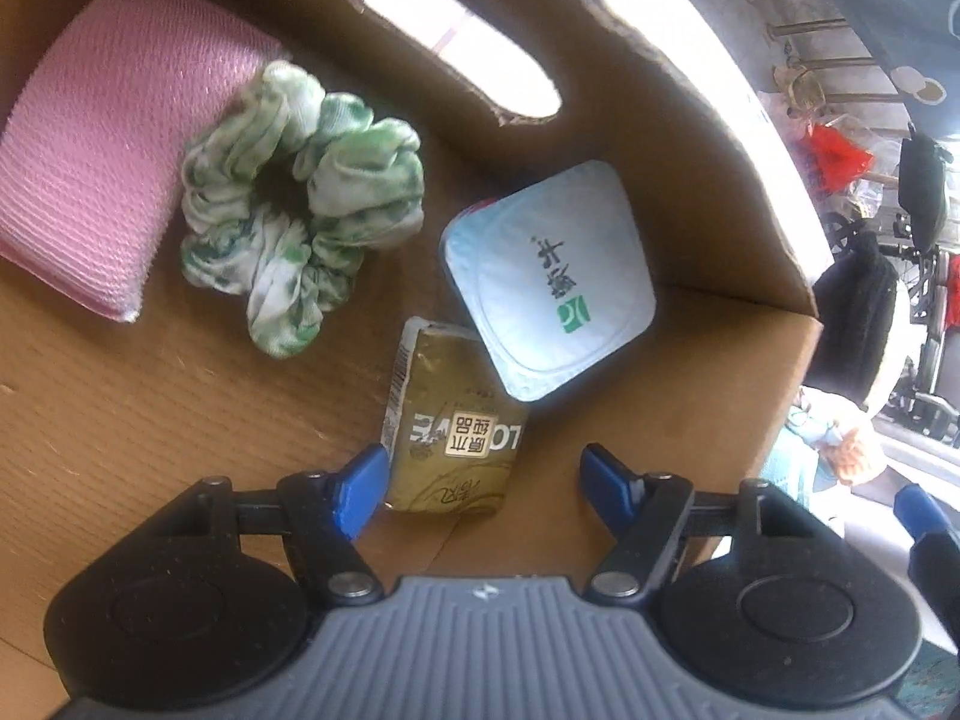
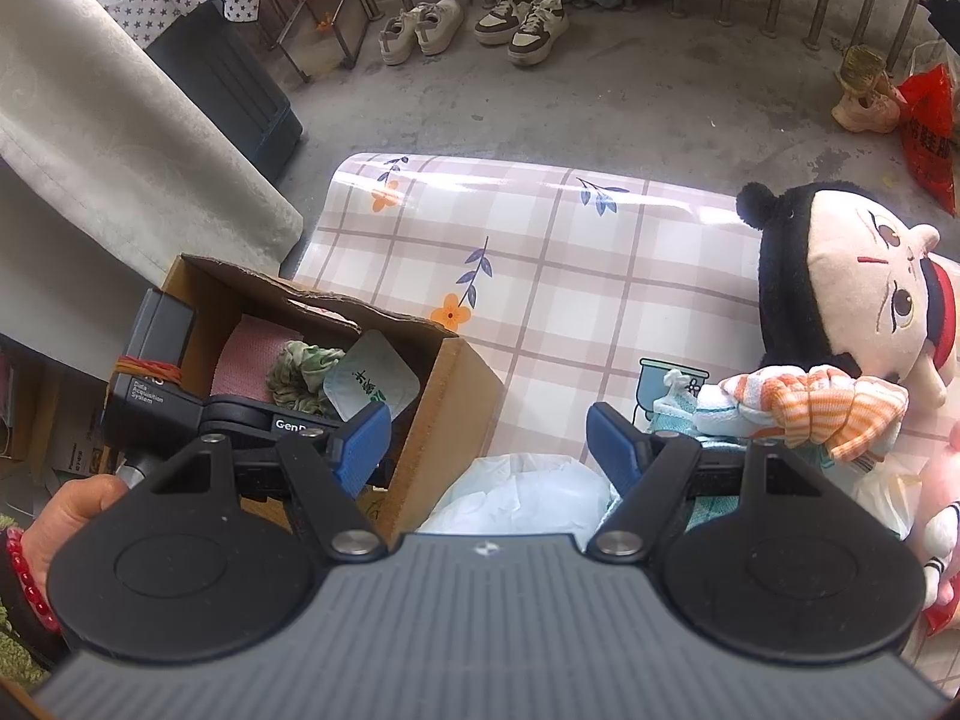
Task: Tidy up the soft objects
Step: 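Move both tools back over the blue towel on the bed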
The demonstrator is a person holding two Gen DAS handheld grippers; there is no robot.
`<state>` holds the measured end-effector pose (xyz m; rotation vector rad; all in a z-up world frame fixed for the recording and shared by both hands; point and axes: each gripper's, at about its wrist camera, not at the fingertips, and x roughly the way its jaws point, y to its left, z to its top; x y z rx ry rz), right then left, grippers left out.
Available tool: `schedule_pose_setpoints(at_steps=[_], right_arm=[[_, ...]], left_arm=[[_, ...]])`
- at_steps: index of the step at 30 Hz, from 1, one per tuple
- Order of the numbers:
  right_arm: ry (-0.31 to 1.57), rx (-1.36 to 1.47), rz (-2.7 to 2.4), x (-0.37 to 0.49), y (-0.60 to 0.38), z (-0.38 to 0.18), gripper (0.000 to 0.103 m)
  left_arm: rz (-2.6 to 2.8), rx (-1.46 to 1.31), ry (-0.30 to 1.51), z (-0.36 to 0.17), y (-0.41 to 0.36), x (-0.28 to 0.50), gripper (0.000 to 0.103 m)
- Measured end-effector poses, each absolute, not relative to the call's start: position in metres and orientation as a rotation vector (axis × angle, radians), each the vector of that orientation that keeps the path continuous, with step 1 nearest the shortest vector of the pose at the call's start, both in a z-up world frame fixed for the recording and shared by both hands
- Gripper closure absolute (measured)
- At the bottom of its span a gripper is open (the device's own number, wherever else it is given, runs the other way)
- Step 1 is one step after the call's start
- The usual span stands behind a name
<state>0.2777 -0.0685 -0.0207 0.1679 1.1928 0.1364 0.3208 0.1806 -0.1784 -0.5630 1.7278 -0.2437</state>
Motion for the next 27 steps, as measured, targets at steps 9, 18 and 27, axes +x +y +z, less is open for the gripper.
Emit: schedule_pose_setpoints(at_steps=[9,18,27], right_arm=[[1.166,0.181,0.144,0.269,-0.071,-0.011,0.031],[1.15,0.189,0.152,0.256,-0.066,0.006,0.031],[1.121,0.221,0.169,0.236,-0.067,0.024,0.031]], left_arm=[[-0.227,-0.41,1.699,-0.152,0.174,0.315,0.025],[-0.196,-0.273,1.606,-0.1,0.17,0.305,0.025],[-0.177,-0.193,1.515,-0.072,0.168,0.283,0.025]])
